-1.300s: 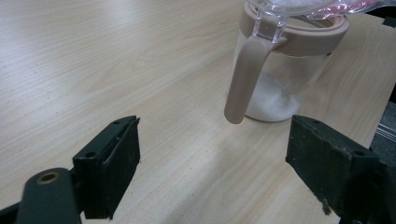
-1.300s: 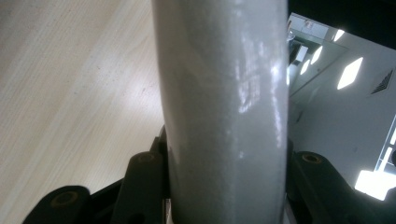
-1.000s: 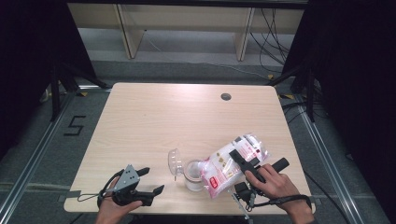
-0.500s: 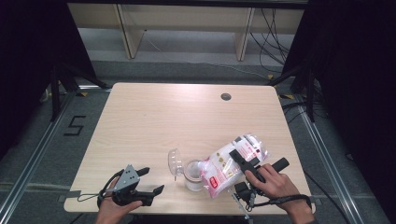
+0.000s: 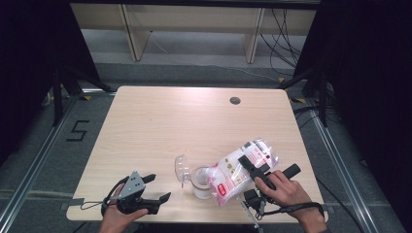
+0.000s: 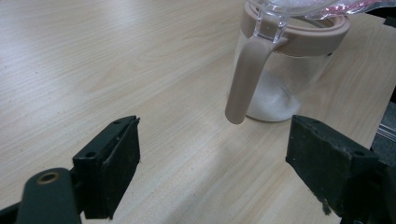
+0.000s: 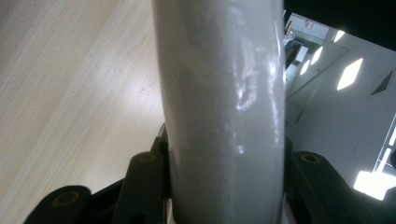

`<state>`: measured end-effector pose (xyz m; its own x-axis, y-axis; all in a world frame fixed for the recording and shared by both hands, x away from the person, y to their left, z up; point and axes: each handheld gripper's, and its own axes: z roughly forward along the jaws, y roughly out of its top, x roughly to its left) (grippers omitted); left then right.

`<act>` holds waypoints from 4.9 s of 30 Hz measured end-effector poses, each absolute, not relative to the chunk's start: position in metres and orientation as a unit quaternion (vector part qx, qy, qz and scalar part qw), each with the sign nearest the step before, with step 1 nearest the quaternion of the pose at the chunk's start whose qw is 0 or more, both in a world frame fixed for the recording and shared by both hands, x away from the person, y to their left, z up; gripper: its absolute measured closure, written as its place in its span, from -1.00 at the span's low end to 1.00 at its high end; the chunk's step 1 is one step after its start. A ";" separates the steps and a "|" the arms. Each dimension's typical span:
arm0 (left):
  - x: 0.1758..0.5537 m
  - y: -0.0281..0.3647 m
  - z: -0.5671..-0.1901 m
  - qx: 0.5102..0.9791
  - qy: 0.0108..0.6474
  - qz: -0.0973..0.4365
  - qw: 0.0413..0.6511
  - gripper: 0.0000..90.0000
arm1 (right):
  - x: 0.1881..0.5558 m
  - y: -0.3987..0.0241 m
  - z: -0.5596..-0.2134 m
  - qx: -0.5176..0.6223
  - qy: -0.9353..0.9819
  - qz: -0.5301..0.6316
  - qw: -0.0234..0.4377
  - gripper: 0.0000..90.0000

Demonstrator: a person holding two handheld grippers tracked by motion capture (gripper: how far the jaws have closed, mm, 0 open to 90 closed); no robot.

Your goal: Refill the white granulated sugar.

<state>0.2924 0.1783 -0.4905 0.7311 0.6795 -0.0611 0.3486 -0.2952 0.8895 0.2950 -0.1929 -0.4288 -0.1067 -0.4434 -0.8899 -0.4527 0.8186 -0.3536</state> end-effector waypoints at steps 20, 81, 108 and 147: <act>0.292 0.178 -0.491 0.785 0.329 0.163 0.499 -0.62 | 0.295 -0.193 -0.428 -0.300 0.743 0.005 0.598 0.39; 0.292 0.178 -0.491 0.788 0.326 0.164 0.496 -0.62 | 0.297 -0.193 -0.428 -0.302 0.744 0.013 0.596 0.43; 0.294 0.179 -0.491 0.792 0.314 0.170 0.495 -0.62 | 0.297 -0.194 -0.428 -0.305 0.743 0.012 0.596 0.44; 0.294 0.179 -0.491 0.792 0.313 0.172 0.495 -0.62 | 0.297 -0.193 -0.427 -0.303 0.743 0.012 0.597 0.45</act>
